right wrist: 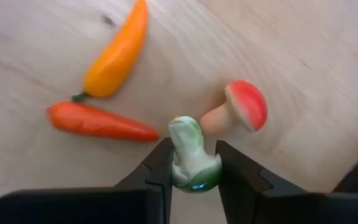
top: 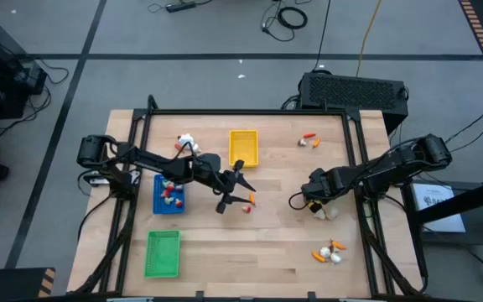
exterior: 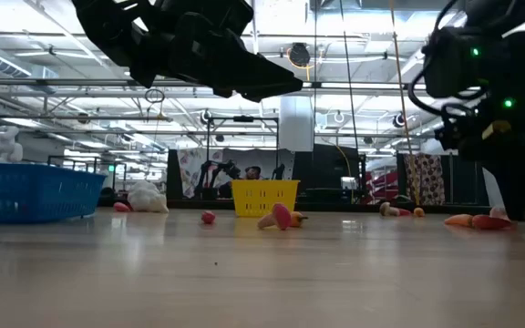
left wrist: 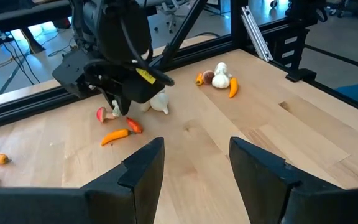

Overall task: Sort produce into baskets
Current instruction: Put the green mushroom into the blue bin

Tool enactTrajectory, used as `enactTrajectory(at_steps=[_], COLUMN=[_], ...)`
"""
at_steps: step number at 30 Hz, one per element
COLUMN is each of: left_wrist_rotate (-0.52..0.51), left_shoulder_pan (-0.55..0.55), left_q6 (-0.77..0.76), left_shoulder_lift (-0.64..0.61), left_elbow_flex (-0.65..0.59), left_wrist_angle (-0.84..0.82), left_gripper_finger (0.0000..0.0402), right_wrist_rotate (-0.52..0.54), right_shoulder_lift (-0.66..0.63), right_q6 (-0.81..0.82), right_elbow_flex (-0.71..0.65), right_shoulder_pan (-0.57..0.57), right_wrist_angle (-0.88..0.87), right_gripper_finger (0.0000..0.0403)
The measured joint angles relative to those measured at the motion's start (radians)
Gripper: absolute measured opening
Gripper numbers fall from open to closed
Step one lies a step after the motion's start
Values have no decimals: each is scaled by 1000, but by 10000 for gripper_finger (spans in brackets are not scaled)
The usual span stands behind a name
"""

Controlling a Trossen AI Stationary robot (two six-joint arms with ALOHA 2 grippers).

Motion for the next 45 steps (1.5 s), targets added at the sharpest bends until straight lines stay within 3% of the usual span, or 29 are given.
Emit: enactTrajectory(at_steps=[8, 14, 19, 23, 31, 39, 45], left_wrist_rotate=[-3, -3, -3, -3, -3, -3, -11], left_shoulder_pan=[0, 0, 0, 0, -28, -72, -69], left_q6=[0, 1, 4, 5, 39, 174, 131], left_shoulder_lift=[0, 0, 0, 19, 84, 148, 228], left_elbow_flex=[0, 0, 0, -1, -2, 2, 101], left_wrist_angle=[-24, -27, -22, 19, 176, 328, 286], left_gripper_finger=[190, 190, 190, 190, 190, 190, 189], right_wrist_rotate=[-18, -20, -26, -26, -105, -133, -157], right_shoulder_lift=[0, 0, 0, 0, 0, 0, 0], right_q6=[-35, -45, -107, -229, -434, -471, -469], right_elbow_flex=[116, 129, 129, 129, 130, 130, 130], right_shoulder_pan=[2, 2, 2, 2, 3, 3, 2], right_wrist_angle=[-101, -89, 83, 321, 712, 796, 809], right_gripper_finger=[84, 84, 84, 84, 84, 84, 84])
